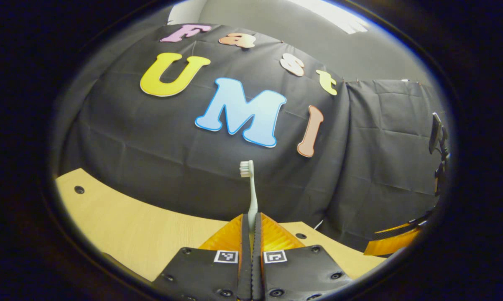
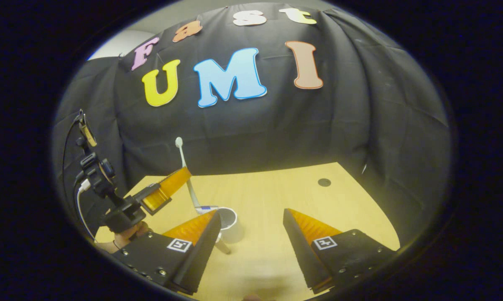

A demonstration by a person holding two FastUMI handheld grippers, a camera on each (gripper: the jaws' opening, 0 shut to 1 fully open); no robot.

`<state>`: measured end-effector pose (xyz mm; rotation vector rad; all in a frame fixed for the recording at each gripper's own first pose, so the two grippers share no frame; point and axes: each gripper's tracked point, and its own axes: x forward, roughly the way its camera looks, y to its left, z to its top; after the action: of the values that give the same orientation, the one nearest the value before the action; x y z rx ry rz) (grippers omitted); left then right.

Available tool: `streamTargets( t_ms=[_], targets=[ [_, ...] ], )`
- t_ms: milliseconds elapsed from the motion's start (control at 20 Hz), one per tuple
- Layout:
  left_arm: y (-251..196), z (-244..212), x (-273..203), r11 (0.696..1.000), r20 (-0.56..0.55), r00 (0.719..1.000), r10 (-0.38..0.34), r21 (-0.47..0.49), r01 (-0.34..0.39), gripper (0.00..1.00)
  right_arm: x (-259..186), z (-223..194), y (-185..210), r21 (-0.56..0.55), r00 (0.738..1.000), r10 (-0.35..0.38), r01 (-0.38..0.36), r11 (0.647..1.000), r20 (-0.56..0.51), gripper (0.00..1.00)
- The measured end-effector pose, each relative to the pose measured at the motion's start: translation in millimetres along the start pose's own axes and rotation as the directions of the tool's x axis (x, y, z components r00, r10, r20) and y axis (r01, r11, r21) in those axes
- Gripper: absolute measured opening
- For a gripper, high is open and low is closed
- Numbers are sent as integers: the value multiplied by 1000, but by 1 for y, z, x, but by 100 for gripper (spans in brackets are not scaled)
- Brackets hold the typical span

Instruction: Put the toothbrush and toothpaste on the desktop into the cup, then pick up the cup and place it on the coaster on the desktop.

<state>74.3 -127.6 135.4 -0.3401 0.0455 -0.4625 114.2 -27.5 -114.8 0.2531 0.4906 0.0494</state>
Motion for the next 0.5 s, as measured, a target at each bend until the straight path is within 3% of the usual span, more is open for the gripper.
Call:
streamTargets(
  t_ms=[500],
  targets=[
    [-3, -40, 19, 999, -52, 999, -6, 49, 9, 8, 2, -15, 3, 29, 999, 17, -15, 999, -48, 90]
  ],
)
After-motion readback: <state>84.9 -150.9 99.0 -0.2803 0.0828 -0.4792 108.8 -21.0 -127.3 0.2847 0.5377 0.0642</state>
